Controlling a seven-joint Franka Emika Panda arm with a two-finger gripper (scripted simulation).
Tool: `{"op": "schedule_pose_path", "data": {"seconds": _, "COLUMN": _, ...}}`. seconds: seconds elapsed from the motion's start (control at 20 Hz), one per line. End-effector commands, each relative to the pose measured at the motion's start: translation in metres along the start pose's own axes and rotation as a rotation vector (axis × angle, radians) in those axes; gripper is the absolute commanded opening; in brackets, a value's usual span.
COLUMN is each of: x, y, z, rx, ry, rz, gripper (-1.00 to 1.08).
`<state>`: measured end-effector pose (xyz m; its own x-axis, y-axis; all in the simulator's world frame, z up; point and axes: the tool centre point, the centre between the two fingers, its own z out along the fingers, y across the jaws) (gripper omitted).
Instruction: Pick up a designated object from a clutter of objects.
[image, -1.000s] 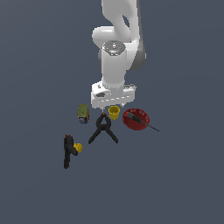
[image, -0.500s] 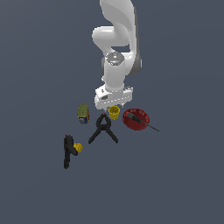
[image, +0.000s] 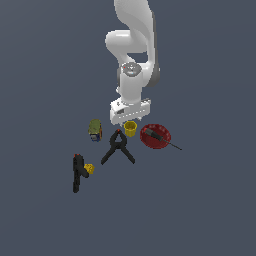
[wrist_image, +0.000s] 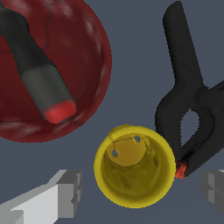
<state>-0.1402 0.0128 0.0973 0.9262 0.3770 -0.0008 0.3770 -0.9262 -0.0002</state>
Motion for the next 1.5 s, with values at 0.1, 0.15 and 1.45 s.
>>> {"op": "schedule_pose_path", "data": {"seconds": 0.1, "x": 0.000, "y": 0.000, "z": 0.001, "rx": 0.000, "ry": 0.000, "rz": 0.000, "gripper": 1.00}}
{"op": "schedule_pose_path", "data": {"seconds": 0.15, "x": 0.000, "y": 0.000, "z": 0.002, "rx": 0.000, "ry": 0.000, "rz": 0.000, "gripper": 1.00}}
{"op": "schedule_pose_path", "data": {"seconds": 1.45, "x": -0.001, "y": -0.001, "z": 0.051, "rx": 0.000, "ry": 0.001, "rz": -0.002, "gripper": -1.00}}
